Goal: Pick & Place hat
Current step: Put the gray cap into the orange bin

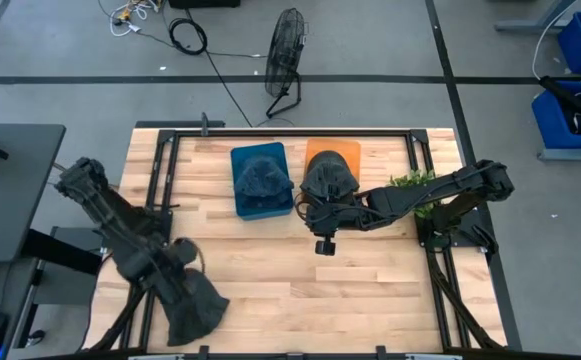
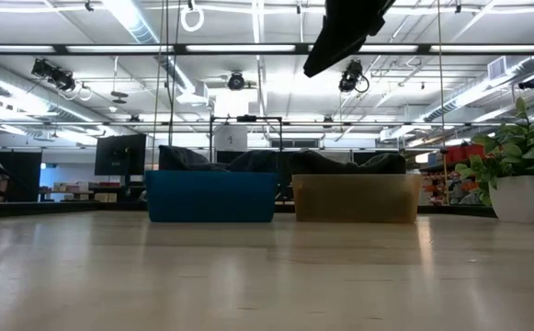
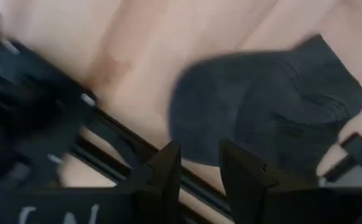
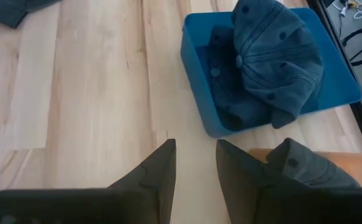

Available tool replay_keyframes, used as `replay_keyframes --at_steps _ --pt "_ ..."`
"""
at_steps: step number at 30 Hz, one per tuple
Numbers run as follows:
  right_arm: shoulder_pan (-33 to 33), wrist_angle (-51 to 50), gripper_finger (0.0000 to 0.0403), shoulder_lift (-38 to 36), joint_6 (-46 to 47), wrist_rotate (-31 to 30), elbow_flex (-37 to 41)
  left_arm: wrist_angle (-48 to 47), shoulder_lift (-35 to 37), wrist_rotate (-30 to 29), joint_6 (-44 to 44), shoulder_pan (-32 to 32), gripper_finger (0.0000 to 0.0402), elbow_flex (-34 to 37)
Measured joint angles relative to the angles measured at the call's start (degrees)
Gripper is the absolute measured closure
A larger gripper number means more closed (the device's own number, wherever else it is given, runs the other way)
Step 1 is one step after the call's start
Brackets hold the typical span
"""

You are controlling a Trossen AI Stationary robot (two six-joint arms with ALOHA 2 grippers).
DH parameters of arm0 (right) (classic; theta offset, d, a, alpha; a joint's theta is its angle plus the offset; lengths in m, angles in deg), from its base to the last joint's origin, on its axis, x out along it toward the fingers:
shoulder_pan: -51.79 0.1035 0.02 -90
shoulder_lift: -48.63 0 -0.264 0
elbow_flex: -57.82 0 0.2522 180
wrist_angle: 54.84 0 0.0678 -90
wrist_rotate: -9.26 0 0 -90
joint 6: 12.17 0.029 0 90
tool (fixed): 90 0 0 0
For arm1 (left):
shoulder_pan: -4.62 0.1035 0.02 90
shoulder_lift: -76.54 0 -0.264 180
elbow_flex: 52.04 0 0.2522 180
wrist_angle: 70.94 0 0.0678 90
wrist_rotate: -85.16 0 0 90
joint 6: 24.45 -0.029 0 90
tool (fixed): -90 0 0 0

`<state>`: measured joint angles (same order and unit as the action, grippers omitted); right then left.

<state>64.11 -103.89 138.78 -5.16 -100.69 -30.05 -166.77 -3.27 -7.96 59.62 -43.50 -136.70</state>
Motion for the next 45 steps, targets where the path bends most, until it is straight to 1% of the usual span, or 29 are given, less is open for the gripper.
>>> replay_keyframes --at_steps 3,5,9,12,15,18,22,26,28,30,35,38,41,43,45 --pt "0.0 0.2 0.0285 0.0 0.4 0.0 0.0 7.0 0.1 0.3 5.4 -2.1 0.0291 3.2" --pt "0.0 0.2 0.0285 0.0 1.3 0.0 0.0 13.6 0.0 0.2 6.8 -2.8 0.0291 5.3" --pt "0.0 0.0 0.0285 0.0 2.0 1.1 0.0 22.9 0.0 0.2 9.1 -4.5 0.0282 9.8" --pt "0.0 0.1 0.0285 0.0 2.0 1.4 0.0 27.9 0.0 0.2 11.6 -6.0 0.0269 13.4" --pt "0.0 0.2 0.0285 0.0 2.0 1.4 0.0 30.7 0.0 0.4 16.6 -7.6 0.0254 16.4" --pt "0.0 0.2 0.0285 0.0 1.7 1.4 0.0 31.8 0.0 0.9 20.5 -9.1 0.0241 17.8" --pt "0.0 0.3 0.0285 0.0 1.6 1.4 0.0 31.7 0.0 2.7 22.1 -10.0 0.0233 17.9" --pt "0.0 1.3 0.0285 0.0 1.5 1.4 0.0 33.8 0.0 7.6 28.6 -10.4 0.0232 17.9" --pt "0.0 1.5 0.0285 0.0 1.5 1.4 0.0 35.5 0.0 7.7 32.1 -11.6 0.0232 17.9" --pt "0.0 1.6 0.0285 0.0 1.5 1.4 0.0 36.3 -0.4 6.4 35.0 -12.7 0.0232 17.9" --pt "0.0 1.6 0.0285 0.0 1.3 1.4 0.0 36.3 -3.4 5.5 39.6 -15.1 0.0232 17.9" --pt "0.0 1.5 0.0285 0.0 1.4 1.4 0.0 36.9 -5.3 5.5 39.6 -15.5 0.0232 17.9" --pt "0.0 1.7 0.0285 0.0 1.4 1.4 0.0 37.1 -6.8 5.3 37.1 -15.4 0.0239 17.9" --pt "0.0 2.1 0.0285 0.0 1.4 1.4 0.0 37.2 -7.5 5.2 35.0 -15.4 0.0252 17.9" --pt "0.0 2.5 0.0285 0.0 1.4 1.4 0.0 37.2 -8.2 5.1 32.8 -15.4 0.0275 17.9"
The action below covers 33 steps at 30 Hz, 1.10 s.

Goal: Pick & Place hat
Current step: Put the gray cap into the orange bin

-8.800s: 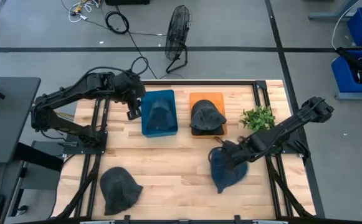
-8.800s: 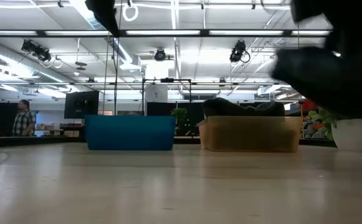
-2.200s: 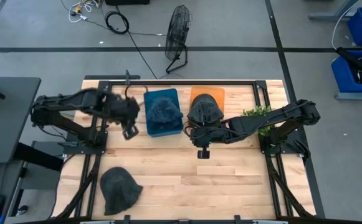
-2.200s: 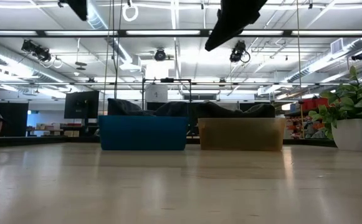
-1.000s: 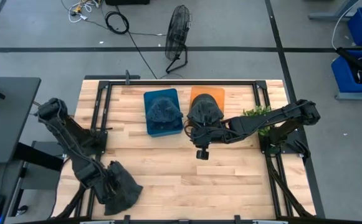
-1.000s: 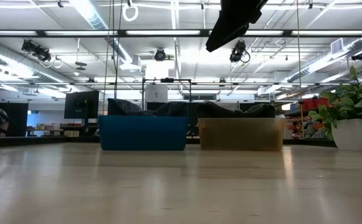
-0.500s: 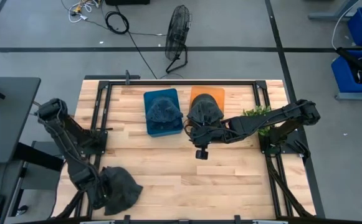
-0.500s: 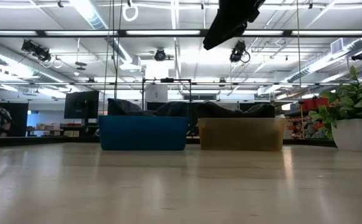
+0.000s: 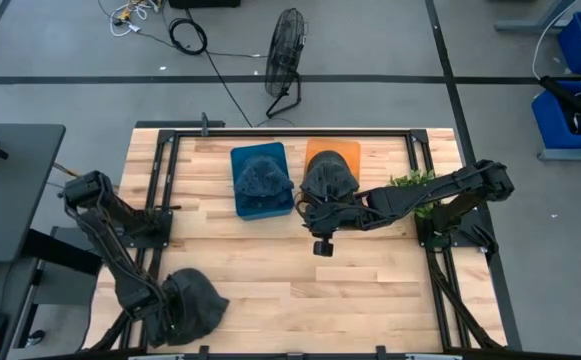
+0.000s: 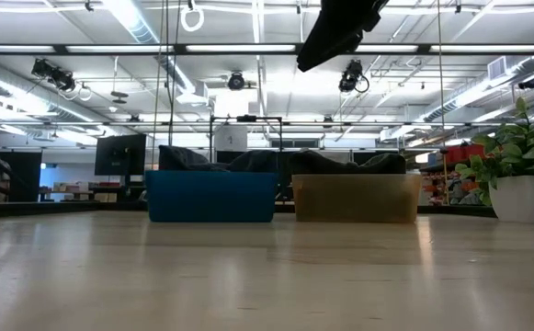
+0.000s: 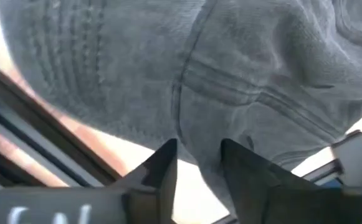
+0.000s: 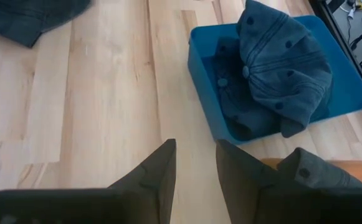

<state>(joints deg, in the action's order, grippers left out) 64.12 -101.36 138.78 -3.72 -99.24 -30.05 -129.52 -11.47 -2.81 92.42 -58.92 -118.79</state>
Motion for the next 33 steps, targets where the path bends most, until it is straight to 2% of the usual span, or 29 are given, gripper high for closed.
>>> replay_keyframes --at_steps 5,7,12,18,21,27,33 --pt "0.0 0.5 0.0285 0.0 -0.6 0.0 0.0 0.3 -0.5 0.1 -7.1 0.0 0.0372 0.0" --pt "0.0 0.7 0.0285 0.0 -1.0 0.0 0.0 -1.4 -0.5 -0.2 -11.1 0.0 0.0390 -0.9" --pt "0.0 2.7 0.0285 0.0 -1.5 0.0 0.0 -12.7 -0.5 -6.5 -17.5 3.1 0.0396 -7.1" --pt "0.0 6.1 0.0285 0.0 -4.2 0.0 0.0 -31.9 -0.5 -21.9 -23.8 9.6 0.0390 -16.5" --pt "0.0 7.9 0.0285 0.0 -5.4 0.0 0.0 -38.0 -0.5 -23.2 -29.0 14.3 0.0391 -19.3" --pt "0.0 13.3 0.0285 0.1 -10.1 0.0 0.0 -37.9 -0.5 -23.8 -43.0 26.5 0.0391 -20.0" --pt "0.0 17.9 0.0285 1.8 -13.5 1.2 -0.1 -32.2 -0.5 -31.0 -53.2 38.4 0.0388 -20.0"
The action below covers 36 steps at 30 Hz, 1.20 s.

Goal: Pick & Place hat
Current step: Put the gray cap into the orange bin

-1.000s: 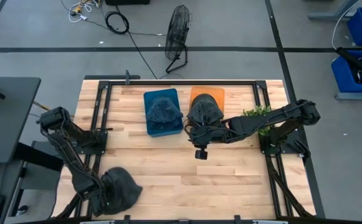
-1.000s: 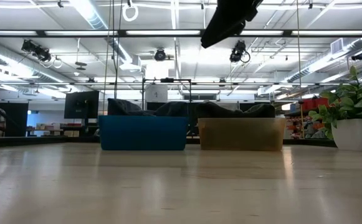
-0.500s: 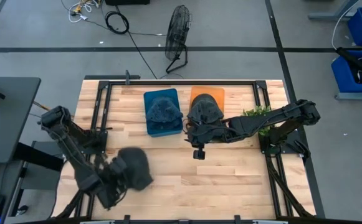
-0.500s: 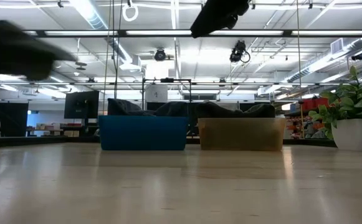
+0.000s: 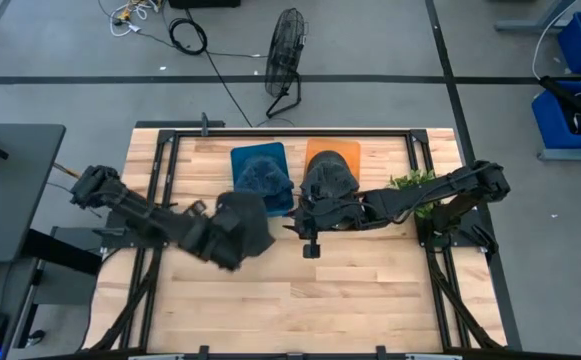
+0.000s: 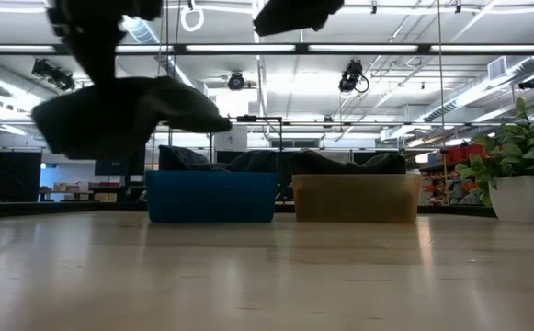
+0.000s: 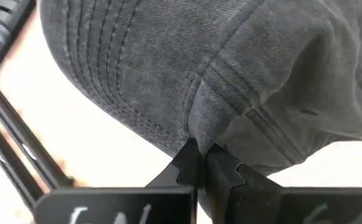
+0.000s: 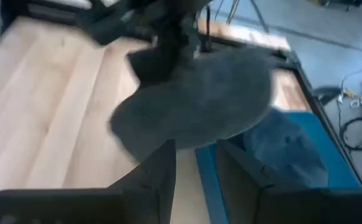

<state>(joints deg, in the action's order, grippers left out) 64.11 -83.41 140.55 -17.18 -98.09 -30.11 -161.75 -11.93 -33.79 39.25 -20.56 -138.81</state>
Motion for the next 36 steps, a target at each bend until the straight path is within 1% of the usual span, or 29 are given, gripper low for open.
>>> replay_keyframes --at_steps 2,6,10,12,17,22,26,28,31,36 --pt "0.0 0.8 0.0285 0.7 0.0 0.0 0.0 1.6 0.0 -0.8 -5.1 3.0 0.0389 -0.2" --pt "0.0 3.9 0.0285 2.0 1.1 0.2 0.0 10.8 0.0 -1.7 -14.1 7.8 0.0391 -0.2" --pt "0.0 3.3 0.0278 3.5 -0.4 0.3 0.0 20.6 0.0 -1.5 -24.7 9.9 0.0390 -0.6" --pt "0.0 0.8 0.0268 3.6 -1.4 -0.6 0.1 21.7 0.0 -1.3 -27.6 10.6 0.0392 -1.3" --pt "0.0 -1.2 0.0231 3.4 0.2 -5.5 0.1 21.8 0.1 -1.8 -30.1 12.7 0.0391 -2.8" --pt "-0.7 0.8 0.0195 3.5 0.3 -6.0 0.1 25.2 0.1 -2.0 -33.7 14.5 0.0390 -2.8" --pt "-1.5 0.6 0.0172 3.5 -0.4 -9.1 0.1 27.7 0.1 -2.0 -37.1 14.6 0.0391 -2.8" --pt "-1.8 0.5 0.0164 3.5 -2.6 -10.5 0.1 27.8 0.1 -2.0 -37.3 14.5 0.0391 -2.8" --pt "-1.8 0.5 0.0159 3.5 -6.3 -10.7 0.1 27.8 0.1 -2.0 -37.4 14.6 0.0391 -2.8" --pt "-1.0 0.5 0.0162 3.5 -9.9 -10.7 0.1 27.1 0.1 -1.9 -37.4 14.5 0.0390 -2.8"
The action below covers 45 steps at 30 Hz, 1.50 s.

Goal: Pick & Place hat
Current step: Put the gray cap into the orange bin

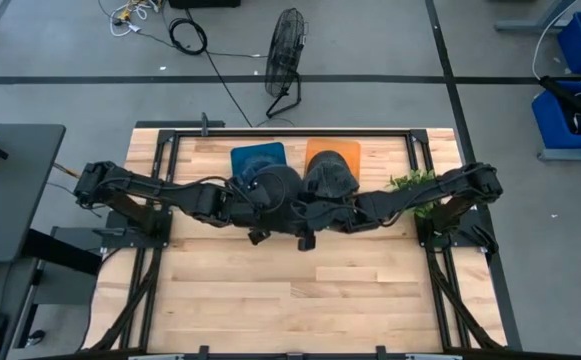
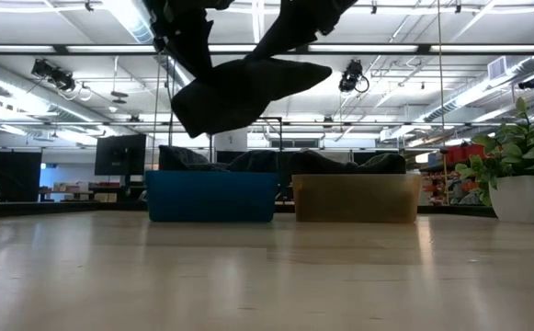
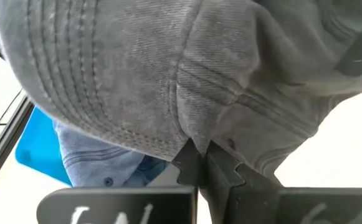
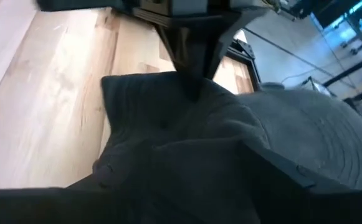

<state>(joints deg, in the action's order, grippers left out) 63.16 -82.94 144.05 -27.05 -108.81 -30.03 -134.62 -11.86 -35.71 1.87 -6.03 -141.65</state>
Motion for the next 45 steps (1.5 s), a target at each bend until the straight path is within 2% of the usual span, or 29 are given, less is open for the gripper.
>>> replay_keyframes --at_steps 9,17,22,27,38,45 --pt "1.8 3.2 0.0167 0.0 -7.5 -0.9 0.0 -0.4 0.0 0.1 0.0 0.0 0.0390 0.0" --pt "-1.4 0.4 0.0167 0.0 -3.4 2.1 -0.1 2.1 -0.1 0.2 -1.6 -0.5 0.0390 0.0" --pt "-2.1 -3.3 0.0174 0.0 -4.9 -0.2 -0.1 3.2 -0.1 0.0 -1.9 -0.5 0.0390 0.0" --pt "-2.1 -4.7 0.0222 0.0 -7.0 -1.5 -0.1 2.9 -0.1 0.0 -1.9 -0.4 0.0390 0.0" --pt "-3.2 -4.6 0.0385 0.0 -7.1 -1.8 -0.1 3.0 -0.1 1.1 -1.9 -0.4 0.0390 0.0" --pt "-2.9 -4.7 0.0392 0.0 -6.4 -1.7 -0.1 3.0 -0.1 -0.1 -2.2 -0.4 0.0390 0.0"
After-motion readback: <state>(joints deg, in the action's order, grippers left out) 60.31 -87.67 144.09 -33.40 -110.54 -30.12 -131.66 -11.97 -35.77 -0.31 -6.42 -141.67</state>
